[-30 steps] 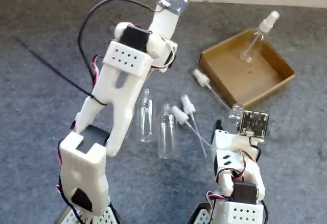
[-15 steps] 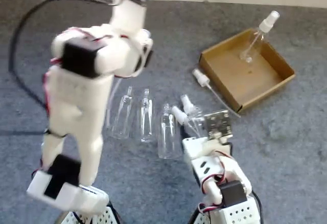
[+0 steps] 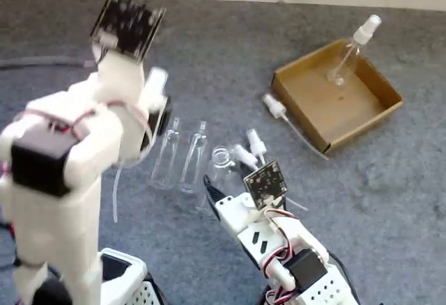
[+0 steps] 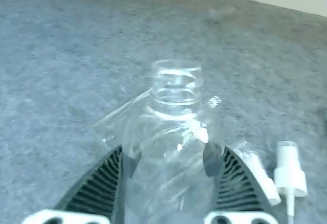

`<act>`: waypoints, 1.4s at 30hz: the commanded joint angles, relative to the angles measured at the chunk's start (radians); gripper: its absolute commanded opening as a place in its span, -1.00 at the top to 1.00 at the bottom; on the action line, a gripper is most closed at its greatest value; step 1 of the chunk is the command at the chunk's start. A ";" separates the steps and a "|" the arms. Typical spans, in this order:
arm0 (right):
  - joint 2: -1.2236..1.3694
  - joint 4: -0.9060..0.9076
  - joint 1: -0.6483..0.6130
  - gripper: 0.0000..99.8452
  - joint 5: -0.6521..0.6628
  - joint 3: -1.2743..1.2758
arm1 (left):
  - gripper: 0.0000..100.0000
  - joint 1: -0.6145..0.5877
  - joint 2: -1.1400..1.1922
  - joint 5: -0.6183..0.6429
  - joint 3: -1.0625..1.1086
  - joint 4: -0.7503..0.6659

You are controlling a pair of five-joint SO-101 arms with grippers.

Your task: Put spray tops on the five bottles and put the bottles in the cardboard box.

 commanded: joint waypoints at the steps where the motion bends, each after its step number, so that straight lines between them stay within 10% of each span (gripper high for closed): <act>1: -0.008 -0.031 -0.058 0.81 -0.006 0.001 | 0.92 -0.007 -0.223 -0.008 0.216 -0.144; 20: -0.008 -0.031 -0.073 0.81 -0.002 0.081 | 0.92 -0.012 -0.730 0.132 1.082 -1.181; 42: -0.008 -0.315 -0.068 0.81 -0.008 0.120 | 0.92 0.157 -0.722 0.367 1.098 -1.540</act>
